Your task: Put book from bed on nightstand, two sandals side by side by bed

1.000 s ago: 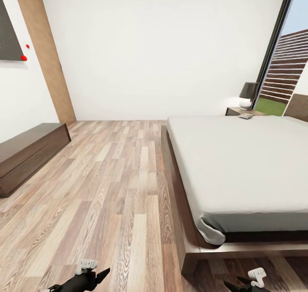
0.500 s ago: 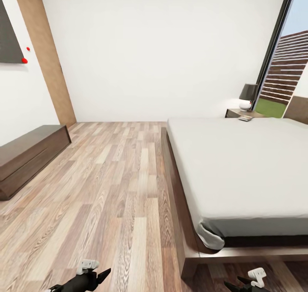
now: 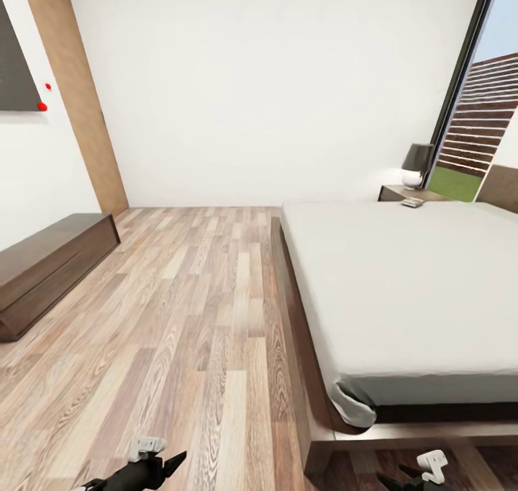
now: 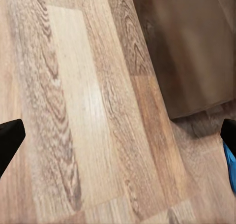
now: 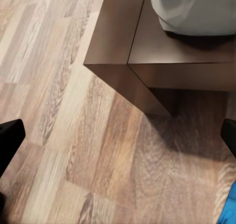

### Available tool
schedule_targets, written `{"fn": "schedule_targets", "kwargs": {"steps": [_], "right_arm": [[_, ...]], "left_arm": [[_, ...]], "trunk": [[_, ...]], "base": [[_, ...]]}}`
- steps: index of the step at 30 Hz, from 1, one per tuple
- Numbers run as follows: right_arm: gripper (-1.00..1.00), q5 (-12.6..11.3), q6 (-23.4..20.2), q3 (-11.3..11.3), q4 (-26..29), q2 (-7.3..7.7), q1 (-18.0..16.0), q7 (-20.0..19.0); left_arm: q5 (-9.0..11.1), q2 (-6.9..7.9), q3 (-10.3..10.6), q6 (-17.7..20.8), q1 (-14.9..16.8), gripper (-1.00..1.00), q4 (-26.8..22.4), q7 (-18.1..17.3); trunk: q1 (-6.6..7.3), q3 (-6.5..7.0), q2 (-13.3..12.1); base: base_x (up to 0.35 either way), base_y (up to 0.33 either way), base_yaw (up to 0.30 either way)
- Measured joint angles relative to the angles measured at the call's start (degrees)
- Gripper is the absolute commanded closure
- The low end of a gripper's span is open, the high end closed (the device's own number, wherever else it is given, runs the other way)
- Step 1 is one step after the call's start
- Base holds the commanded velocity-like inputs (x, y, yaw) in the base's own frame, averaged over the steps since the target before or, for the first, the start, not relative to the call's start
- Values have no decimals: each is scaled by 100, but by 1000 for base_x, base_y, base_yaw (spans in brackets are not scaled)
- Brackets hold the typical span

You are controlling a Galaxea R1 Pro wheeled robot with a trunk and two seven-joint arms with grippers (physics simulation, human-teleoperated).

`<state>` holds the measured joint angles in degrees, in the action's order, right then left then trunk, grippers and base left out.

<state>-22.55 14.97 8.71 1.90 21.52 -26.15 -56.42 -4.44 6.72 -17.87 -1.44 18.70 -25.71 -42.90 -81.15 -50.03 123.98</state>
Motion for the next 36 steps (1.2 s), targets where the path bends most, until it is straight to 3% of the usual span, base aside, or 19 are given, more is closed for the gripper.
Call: {"fn": "schedule_targets", "kwargs": {"steps": [12, 36], "right_arm": [[-100, 2, 0, 3, -1, -1, -1, -1], [-100, 2, 0, 3, -2, -1, -2, -4]], "left_arm": [[0, 0, -9, -8, -2, -100, 1, 0], [0, 0, -9, -8, 3, -100, 123, -1]], "trunk": [[45, 36, -82], [45, 36, -82]], "base": [[0, 0, 116], [0, 0, 278]]}}
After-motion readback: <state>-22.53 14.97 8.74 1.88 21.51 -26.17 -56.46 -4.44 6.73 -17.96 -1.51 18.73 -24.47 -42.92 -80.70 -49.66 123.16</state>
